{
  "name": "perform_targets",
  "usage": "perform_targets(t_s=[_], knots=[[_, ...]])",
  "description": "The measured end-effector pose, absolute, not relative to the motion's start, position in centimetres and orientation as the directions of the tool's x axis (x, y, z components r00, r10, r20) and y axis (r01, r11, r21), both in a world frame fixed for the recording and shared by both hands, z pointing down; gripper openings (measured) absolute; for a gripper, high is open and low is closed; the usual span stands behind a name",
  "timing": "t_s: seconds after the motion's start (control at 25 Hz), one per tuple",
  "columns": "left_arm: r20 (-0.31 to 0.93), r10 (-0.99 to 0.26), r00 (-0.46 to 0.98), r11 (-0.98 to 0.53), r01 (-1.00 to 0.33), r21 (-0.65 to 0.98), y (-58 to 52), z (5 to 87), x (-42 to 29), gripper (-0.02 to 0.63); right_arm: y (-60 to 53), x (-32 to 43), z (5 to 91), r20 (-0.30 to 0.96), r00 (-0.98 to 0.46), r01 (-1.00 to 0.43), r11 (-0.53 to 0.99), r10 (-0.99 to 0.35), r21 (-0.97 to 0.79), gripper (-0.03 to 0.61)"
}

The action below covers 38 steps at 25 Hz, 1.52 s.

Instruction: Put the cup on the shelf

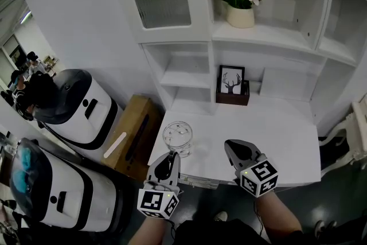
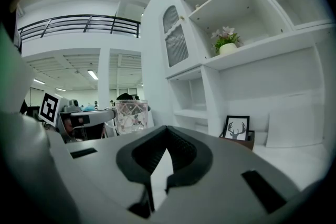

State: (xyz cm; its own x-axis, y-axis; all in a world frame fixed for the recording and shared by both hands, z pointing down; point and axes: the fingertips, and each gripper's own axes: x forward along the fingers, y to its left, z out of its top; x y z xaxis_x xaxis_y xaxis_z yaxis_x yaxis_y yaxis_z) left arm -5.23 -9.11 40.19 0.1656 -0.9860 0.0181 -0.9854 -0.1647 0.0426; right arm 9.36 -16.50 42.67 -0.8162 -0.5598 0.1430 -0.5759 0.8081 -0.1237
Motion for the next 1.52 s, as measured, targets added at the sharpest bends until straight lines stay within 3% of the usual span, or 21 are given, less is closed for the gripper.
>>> perform_targets(t_s=[0.68, 1.52], knots=[[0.007, -0.983, 0.186, -0.185, -0.982, 0.047, -17.1, 40.8, -6.0, 0.034, -21.2, 9.5, 43.6, 0.157, -0.787, -0.615, 0.776, -0.596, -0.141, 0.003], [-0.009, -0.965, 0.262, -0.262, -0.964, 0.040, -29.8, 40.9, -12.2, 0.034, -30.6, 4.7, 44.0, 0.177, -0.710, -0.705, 0.689, -0.682, -0.171, 0.003]])
